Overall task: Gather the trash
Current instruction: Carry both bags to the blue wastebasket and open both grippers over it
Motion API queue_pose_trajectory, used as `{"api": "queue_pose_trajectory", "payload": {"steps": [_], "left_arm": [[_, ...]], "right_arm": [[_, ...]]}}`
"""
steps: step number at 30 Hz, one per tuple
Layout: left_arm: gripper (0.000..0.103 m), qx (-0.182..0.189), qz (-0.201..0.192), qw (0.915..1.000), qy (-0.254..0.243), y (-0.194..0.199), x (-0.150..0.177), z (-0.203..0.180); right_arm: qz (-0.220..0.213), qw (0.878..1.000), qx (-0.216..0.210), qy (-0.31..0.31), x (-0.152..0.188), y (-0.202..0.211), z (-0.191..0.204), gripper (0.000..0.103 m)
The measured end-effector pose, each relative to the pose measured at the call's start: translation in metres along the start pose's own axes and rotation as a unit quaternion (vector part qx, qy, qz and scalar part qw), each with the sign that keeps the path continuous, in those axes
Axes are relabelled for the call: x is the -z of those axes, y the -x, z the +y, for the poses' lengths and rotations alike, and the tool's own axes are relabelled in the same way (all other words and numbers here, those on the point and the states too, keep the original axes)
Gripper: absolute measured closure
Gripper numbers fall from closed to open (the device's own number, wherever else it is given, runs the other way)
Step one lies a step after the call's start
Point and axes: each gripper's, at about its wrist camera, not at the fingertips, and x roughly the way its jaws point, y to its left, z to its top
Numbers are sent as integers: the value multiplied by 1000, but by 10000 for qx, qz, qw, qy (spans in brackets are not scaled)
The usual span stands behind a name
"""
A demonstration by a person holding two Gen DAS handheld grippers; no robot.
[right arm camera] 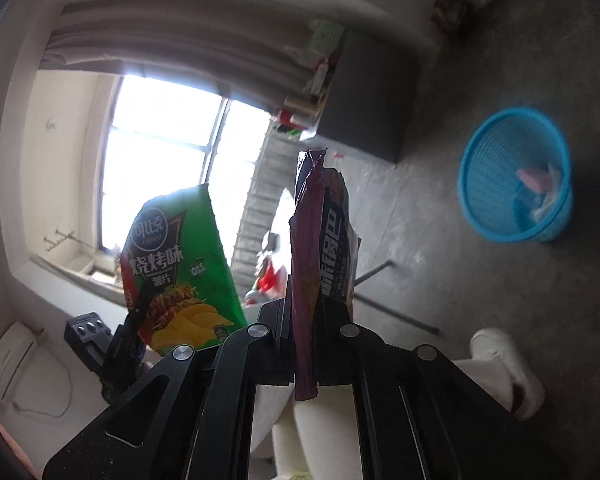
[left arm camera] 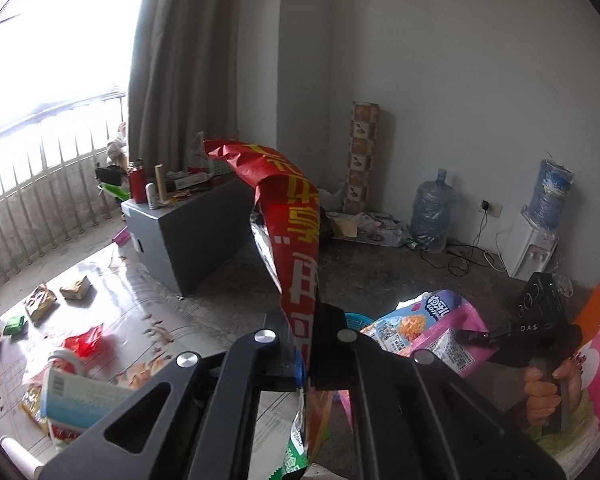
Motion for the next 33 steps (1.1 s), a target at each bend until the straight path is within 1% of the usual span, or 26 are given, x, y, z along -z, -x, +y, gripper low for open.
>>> {"api": "queue_pose_trajectory", "payload": {"steps": [1,3,5,7,9,12,16,19,20,21,22,23,24,25,26,27,28,29,30,33], "left_arm": [[101,57,83,9999,-86,-18,-5,-7],[101,144,240,9993,-240,-52,-11,-20],[100,234,464,9979,-380,-92,-15,-34],[100,349,747,9958,-408,-130,-16,-46],[100,441,1095,9922,-407,-172,-12,-56],[100,421,1483,9866,-527,-227,-4,-71],[99,282,1831,9798,-756,-290,9,-85],[97,334,1990,9766,-740,-327,20,-89],[97,365,2027,9758,-742,-336,26,-90],[86,409,2154,9729,-741,-349,33,-92],[67,419,2282,9701,-711,-362,39,-91],[54,343,2400,9681,-635,-374,46,-90],[34,216,2484,9668,-563,-383,51,-87],[32,33,2566,9653,-483,-390,57,-85],[32,-47,2651,9634,-387,-392,61,-86],[32,-21,2745,9613,-233,-393,64,-82],[32,38,2768,9609,-75,-391,66,-79],[32,79,2721,9622,53,-387,66,-75],[32,81,2643,9644,103,-381,64,-73],[30,52,2419,9703,62,-362,55,-69]], "right_arm": [[-158,9998,127,-37,-6,11,-6,99],[-477,9975,510,-89,-19,24,-20,99],[-695,9938,841,-200,-31,29,-35,99],[-822,9906,1049,-300,-38,26,-48,99],[-890,9877,1238,-343,-45,14,-59,99],[-891,9856,1373,-433,-54,-10,-77,98],[-916,9804,1678,-472,-66,-49,-101,98],[-898,9778,1824,-503,-71,-75,-119,94],[-908,9740,2007,-526,-73,-83,-127,92],[-914,9697,2196,-553,-71,-86,-134,88],[-908,9657,2371,-550,-72,-95,-143,75],[-890,9607,2580,-513,-72,-104,-152,53],[-858,9527,2868,-522,-72,-110,-157,48],[-828,9439,3142,-586,-69,-113,-166,48],[-797,9406,3227,-684,-65,-113,-173,48],[-800,9404,3201,-823,-61,-108,-178,48],[-864,9399,3165,-950,-56,-101,-181,47],[-930,9398,3130,-1010,-52,-92,-181,44],[-1002,9397,3109,-1018,-48,-83,-180,43],[-1179,9384,3085,-1019,-35,-62,-175,41]]}}
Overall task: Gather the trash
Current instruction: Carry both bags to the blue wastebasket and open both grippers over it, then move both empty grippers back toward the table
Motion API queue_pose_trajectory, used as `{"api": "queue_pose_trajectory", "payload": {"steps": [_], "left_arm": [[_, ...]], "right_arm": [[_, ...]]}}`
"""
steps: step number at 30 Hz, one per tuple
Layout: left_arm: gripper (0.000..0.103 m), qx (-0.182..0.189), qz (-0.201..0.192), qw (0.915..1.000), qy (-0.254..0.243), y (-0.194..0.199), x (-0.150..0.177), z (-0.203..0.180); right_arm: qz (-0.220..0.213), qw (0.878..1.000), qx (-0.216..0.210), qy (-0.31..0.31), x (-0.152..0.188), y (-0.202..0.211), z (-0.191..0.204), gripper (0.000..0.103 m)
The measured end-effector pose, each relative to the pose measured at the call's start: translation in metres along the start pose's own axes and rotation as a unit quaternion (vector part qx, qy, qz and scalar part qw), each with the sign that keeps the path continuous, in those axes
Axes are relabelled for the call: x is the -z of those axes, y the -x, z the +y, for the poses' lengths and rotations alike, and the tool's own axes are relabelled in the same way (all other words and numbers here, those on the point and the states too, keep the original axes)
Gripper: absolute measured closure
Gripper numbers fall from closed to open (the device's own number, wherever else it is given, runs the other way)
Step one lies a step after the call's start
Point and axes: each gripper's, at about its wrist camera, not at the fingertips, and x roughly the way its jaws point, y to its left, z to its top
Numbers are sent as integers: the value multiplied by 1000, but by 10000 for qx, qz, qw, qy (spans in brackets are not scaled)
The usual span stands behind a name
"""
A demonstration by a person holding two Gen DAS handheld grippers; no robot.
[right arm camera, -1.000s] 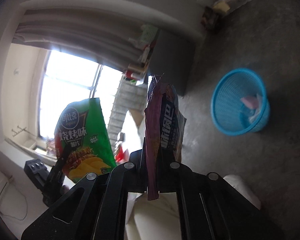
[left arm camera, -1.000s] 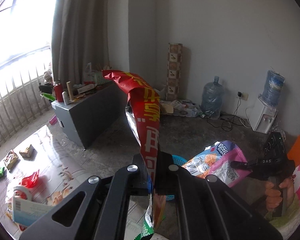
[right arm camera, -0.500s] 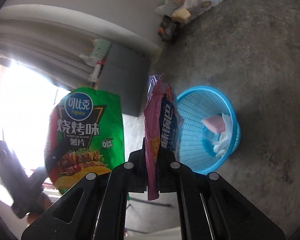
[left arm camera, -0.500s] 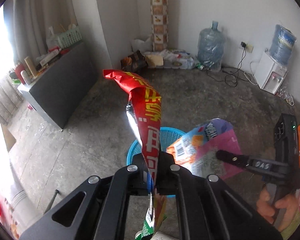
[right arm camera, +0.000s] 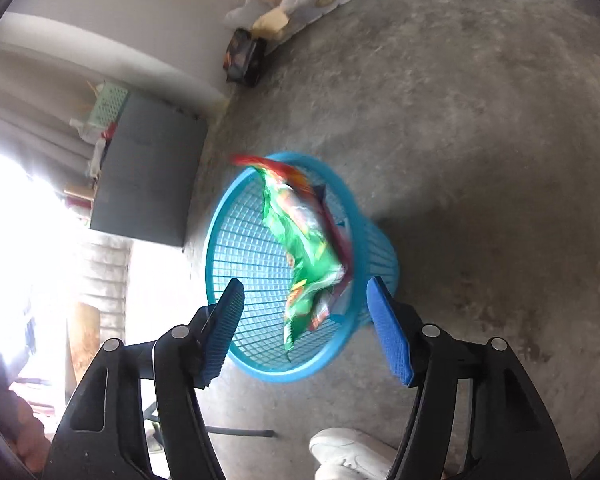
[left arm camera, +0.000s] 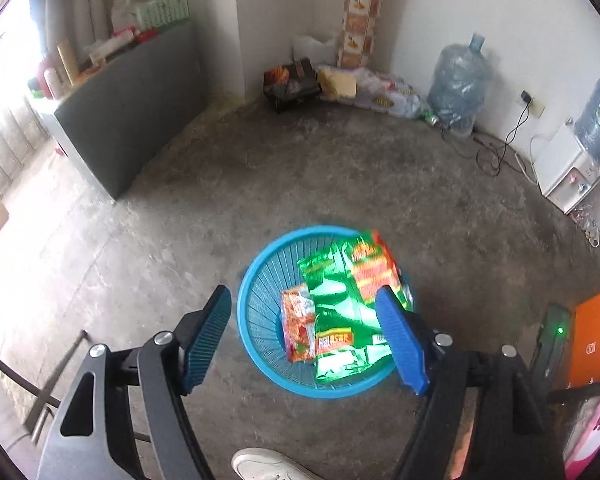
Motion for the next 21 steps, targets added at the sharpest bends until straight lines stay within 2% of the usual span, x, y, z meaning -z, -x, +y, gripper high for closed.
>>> {"api": "queue_pose_trajectory", "payload": {"steps": [7,14,21], "left_arm": [[24,242,-537,9982,62,83,4,1],[19,551,-800,9945,388,179,42,24],[17,495,-1171,9878,894,268,104,68]], "right_arm": [[-314,9993,-199,-47,12,51,-8,38],[-316,9953,-459,793,34,97,23,36],[61,9817,-684,1779,68,121,74,34]]}}
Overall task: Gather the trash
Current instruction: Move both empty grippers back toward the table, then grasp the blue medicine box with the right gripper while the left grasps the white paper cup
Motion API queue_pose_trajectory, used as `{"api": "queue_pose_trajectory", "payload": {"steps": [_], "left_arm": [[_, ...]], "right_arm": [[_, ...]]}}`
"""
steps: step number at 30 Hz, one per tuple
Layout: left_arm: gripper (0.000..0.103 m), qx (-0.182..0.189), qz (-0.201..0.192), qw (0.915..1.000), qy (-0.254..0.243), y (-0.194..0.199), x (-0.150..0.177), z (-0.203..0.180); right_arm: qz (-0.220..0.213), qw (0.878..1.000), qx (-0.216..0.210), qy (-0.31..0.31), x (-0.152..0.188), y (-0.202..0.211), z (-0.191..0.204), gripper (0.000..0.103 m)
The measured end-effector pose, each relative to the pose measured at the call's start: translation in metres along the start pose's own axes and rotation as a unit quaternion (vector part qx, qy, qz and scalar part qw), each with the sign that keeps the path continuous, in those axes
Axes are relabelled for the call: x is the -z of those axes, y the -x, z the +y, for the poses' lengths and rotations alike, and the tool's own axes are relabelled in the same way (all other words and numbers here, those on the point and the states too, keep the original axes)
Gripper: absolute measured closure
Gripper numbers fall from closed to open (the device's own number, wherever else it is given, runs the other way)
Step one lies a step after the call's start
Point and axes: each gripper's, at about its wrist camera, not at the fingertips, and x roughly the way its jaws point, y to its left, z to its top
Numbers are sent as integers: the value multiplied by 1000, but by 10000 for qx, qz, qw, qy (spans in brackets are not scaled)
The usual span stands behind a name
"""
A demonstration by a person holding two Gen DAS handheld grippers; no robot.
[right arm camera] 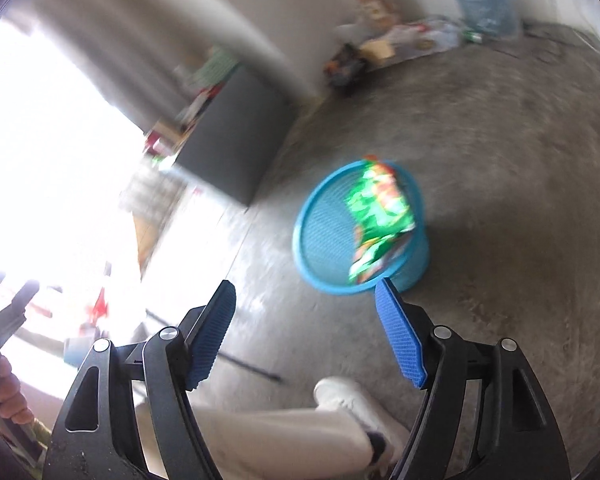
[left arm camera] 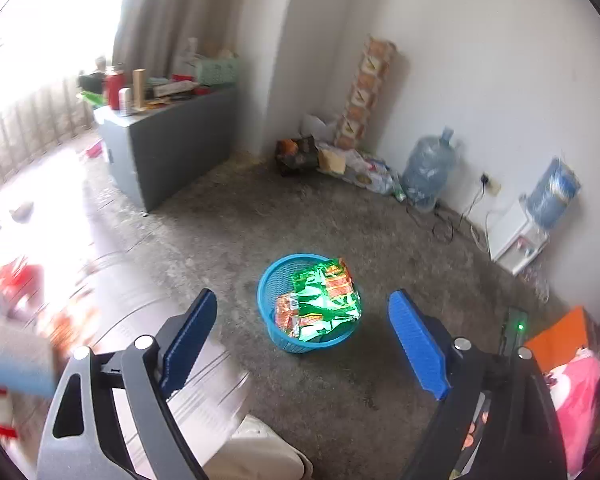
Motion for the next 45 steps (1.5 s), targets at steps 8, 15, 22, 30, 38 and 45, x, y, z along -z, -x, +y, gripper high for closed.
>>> {"api": "queue_pose_trajectory", "payload": {"steps": [8,15,22,30,38,45], "left_arm": [[12,-610,-743,9934,618,110,74,75],[11,-1513,-1241,9729,1233,184,153,128],[11,-2151,-1511,9473,1831,221,203,180],[11,-2193,-1494,9204,2871,227,222,255],[11,-1482,-1112,8520,4897,201,228,357],[11,-1519,-981,8142,5518,184,226,390]], "right_arm": [[216,9938,-414,1011,14,16,69,25],[854,9793,-839,1630,33,-11,128,25],[1310,9576,-1138,2301,61,-36,198,25],[1468,9269,-1329,3190,93,-51,264,25],[1406,8640,-1828,4476,115,-78,342,13],[1378,8099,-2017,5333,130,-124,394,8]]}}
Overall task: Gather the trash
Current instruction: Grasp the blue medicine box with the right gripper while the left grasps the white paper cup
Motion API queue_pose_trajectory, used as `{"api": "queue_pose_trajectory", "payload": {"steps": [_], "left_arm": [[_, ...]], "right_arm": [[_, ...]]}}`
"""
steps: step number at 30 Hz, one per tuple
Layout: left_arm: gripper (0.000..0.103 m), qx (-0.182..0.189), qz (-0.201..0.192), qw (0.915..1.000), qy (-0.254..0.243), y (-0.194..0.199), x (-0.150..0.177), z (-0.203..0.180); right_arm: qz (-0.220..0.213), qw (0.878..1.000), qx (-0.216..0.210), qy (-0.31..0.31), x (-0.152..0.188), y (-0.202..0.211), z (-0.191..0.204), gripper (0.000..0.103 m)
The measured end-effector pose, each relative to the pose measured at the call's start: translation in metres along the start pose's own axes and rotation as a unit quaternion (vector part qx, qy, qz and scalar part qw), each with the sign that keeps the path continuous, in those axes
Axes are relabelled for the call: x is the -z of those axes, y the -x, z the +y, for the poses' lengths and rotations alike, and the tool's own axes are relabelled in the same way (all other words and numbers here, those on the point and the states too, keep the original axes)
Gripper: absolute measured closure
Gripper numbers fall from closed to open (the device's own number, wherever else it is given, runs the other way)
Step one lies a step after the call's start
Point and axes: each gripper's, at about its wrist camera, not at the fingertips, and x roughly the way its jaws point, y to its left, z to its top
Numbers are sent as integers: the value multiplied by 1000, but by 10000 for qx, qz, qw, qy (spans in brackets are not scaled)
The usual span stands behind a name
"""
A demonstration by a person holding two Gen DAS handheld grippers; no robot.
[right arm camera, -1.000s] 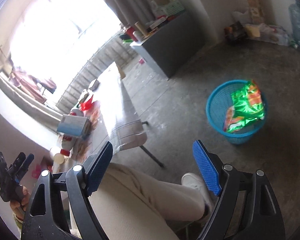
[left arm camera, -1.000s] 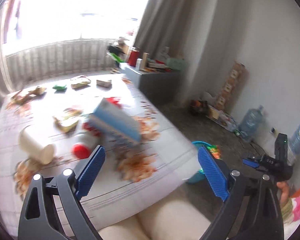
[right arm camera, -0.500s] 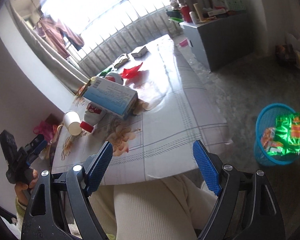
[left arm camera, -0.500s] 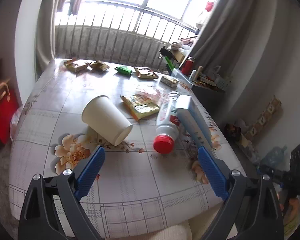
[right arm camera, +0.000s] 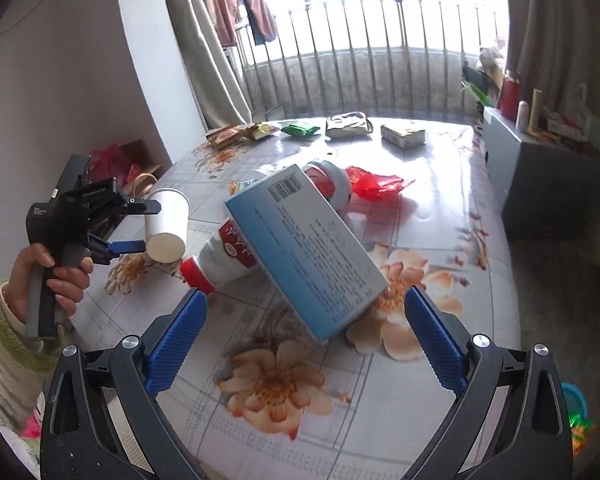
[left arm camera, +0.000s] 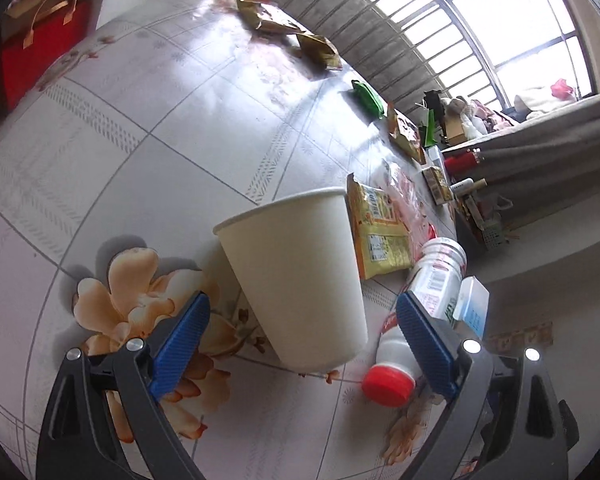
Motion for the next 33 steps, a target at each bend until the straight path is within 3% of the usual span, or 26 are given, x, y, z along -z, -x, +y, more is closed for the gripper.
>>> {"api": "queue_pose_trajectory", "payload": {"steps": [8,15,19,24,33], "left_arm": [[12,-336,-222,9990,-196,-13,-6,-8],[33,-401,-329,9979,-378,-15,-5,-8],[34,-322,-334,9982,-392,-13,-6,-5],[34,-317,-380,9978,-443,-8,1,-3],[35,-201,-543,9966,-583,11,15,1]], "right_arm": [[523,9964,21,662,-24,-58,-1,8],[747,9952,-199,604,-31,-80,-1,9],[746,9957,-237,502,-26,-71,3,21],[776,9970,1,6,-21,-60,1,22],[497,9900,-100,-1314,2,-25,-17,26]]}}
